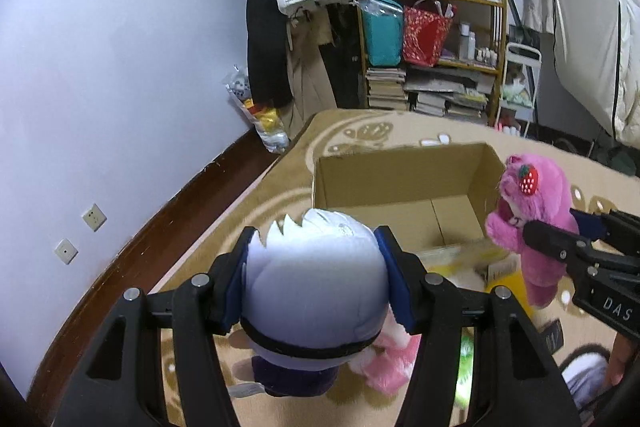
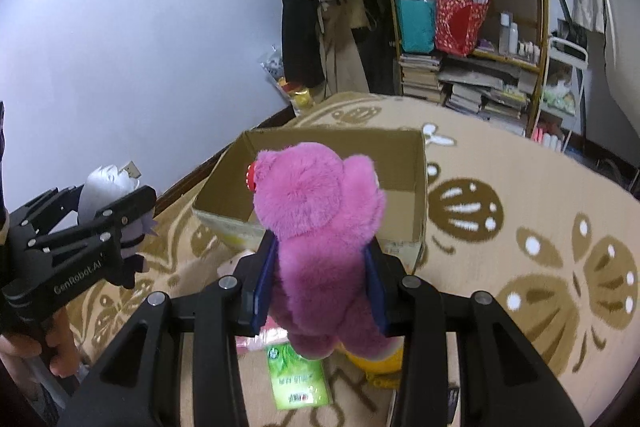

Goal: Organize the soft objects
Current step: 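Lift both plushes and drop them into the cardboard box, opening both grippers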

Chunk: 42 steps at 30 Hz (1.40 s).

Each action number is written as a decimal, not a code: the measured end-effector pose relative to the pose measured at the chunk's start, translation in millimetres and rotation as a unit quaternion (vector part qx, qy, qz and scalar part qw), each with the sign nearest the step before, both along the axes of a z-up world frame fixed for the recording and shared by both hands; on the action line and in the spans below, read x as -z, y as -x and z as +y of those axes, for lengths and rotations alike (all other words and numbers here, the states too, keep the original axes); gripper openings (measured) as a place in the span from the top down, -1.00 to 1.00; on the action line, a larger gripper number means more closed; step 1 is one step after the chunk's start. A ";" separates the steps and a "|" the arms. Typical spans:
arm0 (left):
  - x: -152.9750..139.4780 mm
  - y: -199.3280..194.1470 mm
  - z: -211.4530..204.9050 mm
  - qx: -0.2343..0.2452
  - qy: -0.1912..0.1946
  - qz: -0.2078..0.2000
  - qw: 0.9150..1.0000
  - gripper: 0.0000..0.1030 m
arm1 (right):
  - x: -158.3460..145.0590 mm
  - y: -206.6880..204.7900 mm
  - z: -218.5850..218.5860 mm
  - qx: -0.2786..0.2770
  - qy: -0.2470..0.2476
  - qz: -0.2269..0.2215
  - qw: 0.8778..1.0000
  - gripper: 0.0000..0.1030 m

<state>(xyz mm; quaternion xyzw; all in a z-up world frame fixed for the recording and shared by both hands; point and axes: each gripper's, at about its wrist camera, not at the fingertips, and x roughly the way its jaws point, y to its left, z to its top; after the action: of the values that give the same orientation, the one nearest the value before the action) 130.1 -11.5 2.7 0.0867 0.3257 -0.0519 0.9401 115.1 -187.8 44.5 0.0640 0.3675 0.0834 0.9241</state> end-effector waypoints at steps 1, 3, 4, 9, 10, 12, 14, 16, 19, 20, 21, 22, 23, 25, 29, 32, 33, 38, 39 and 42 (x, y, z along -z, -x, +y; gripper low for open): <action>-1.1 -3.5 0.3 0.000 0.000 -0.002 1.000 -0.11 | -1.4 -3.3 -0.1 -0.001 0.003 -0.002 1.000 0.18; -7.5 -14.2 -0.9 -0.003 -0.005 -0.013 1.000 -0.11 | -4.1 -11.7 0.0 -0.004 0.015 -0.006 1.000 0.18; -9.4 -17.3 -1.1 -0.004 -0.004 -0.018 1.000 -0.11 | -5.5 -16.5 -0.8 -0.005 0.019 -0.008 1.000 0.18; -20.6 -34.5 -6.6 0.001 0.007 -0.036 0.999 -0.11 | -8.4 -33.5 -7.8 -0.004 0.026 -0.013 1.000 0.18; -22.8 -38.4 -9.9 0.004 0.006 -0.040 0.999 -0.11 | -8.8 -36.6 -9.4 -0.003 0.029 -0.014 0.999 0.18; -25.7 -43.2 -15.3 0.008 0.006 -0.047 0.999 -0.11 | -9.3 -41.6 -11.9 -0.001 0.033 -0.014 0.999 0.18; -27.2 -48.1 -25.4 0.015 -0.002 -0.061 0.998 -0.12 | -10.6 -46.3 -14.3 0.000 0.035 -0.018 0.999 0.18; -25.9 -52.2 -35.1 0.019 -0.010 -0.072 0.997 -0.12 | -10.9 -50.1 -16.3 0.000 0.035 -0.021 0.999 0.18; -19.3 -56.7 -41.9 0.025 -0.003 -0.073 0.997 -0.12 | -9.6 -55.2 -20.4 0.003 0.030 -0.024 0.999 0.18; -15.9 -58.3 -43.1 0.030 0.002 -0.070 0.997 -0.12 | -9.2 -56.8 -22.5 0.005 0.025 -0.026 0.999 0.17; -12.8 -59.8 -44.2 0.036 0.007 -0.067 0.997 -0.12 | -7.9 -57.6 -24.4 0.006 0.020 -0.029 0.999 0.17; -9.4 -61.3 -45.6 0.041 0.012 -0.064 0.997 -0.13 | -6.7 -58.4 -25.8 0.007 0.015 -0.032 0.999 0.17; -5.7 -62.9 -46.8 0.048 0.014 -0.060 0.997 -0.13 | -4.9 -59.7 -26.9 0.010 0.012 -0.034 0.999 0.17; 2.2 -66.9 -49.6 0.052 0.008 -0.055 0.997 -0.13 | 0.1 -64.7 -28.4 0.014 0.007 -0.031 0.999 0.17; 15.8 -76.6 -49.1 0.051 0.011 -0.038 0.998 -0.15 | 13.8 -73.0 -29.0 0.015 -0.002 -0.019 1.000 0.16; 24.8 -81.7 -46.6 0.047 0.011 -0.027 0.998 -0.21 | 23.7 -77.0 -26.8 0.015 0.001 -0.009 1.000 0.15; 27.7 -84.2 -46.4 0.048 0.011 -0.020 0.999 -0.21 | 26.6 -78.2 -26.2 0.015 0.000 -0.007 1.000 0.15; 41.1 -92.9 -40.3 0.037 0.017 0.006 0.999 -0.37 | 31.3 -80.6 -29.4 0.021 -0.015 -0.002 1.000 0.09; 42.5 -92.7 -39.5 0.035 0.017 0.006 0.999 -0.41 | 32.9 -80.7 -30.5 0.022 -0.020 0.000 1.000 0.09; 41.5 -93.3 -35.9 0.028 0.018 0.004 0.999 -0.75 | 35.5 -81.1 -33.0 0.025 -0.026 0.005 0.999 -0.12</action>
<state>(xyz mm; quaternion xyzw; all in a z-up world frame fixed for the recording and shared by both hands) 223.4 -47.3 -38.8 0.0780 0.3264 -0.0842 0.9382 196.2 -220.8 9.0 0.0978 0.3681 0.0697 0.9220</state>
